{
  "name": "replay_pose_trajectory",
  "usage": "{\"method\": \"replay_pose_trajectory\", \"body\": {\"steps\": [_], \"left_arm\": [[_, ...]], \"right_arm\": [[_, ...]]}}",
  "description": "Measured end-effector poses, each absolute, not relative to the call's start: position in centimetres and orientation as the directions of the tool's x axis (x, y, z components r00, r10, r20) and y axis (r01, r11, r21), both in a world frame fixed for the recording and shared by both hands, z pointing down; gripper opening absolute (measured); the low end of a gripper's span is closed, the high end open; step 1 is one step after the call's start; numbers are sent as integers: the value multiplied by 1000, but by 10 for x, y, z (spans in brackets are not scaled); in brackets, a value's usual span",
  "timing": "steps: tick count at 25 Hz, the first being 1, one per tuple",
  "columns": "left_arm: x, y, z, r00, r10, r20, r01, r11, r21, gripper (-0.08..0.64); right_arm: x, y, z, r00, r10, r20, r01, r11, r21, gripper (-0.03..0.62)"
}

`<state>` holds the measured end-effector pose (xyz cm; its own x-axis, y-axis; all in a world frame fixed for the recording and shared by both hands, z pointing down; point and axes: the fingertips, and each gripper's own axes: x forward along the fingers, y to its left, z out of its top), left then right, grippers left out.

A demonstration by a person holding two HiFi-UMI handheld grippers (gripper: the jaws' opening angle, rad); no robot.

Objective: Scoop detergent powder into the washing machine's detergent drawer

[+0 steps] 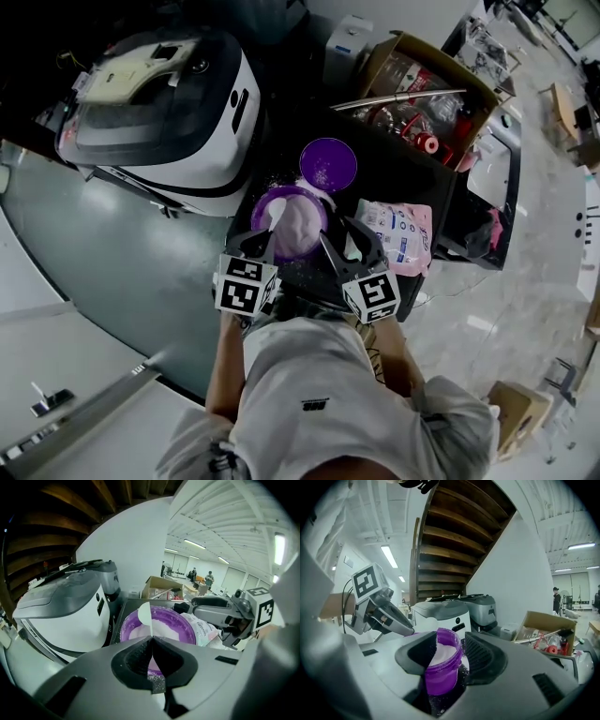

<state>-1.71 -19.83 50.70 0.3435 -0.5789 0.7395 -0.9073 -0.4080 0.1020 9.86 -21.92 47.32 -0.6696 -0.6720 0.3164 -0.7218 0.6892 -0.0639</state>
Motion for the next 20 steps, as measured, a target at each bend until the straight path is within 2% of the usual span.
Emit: {"method": "replay_pose_trajectory", "body": {"steps": [20], "left_arm": [[-11, -221, 552, 253, -334, 908, -871, -486, 64, 15]], "right_arm": [[96, -248, 487, -672, -657, 342, -721, 687, -96, 186]]}}
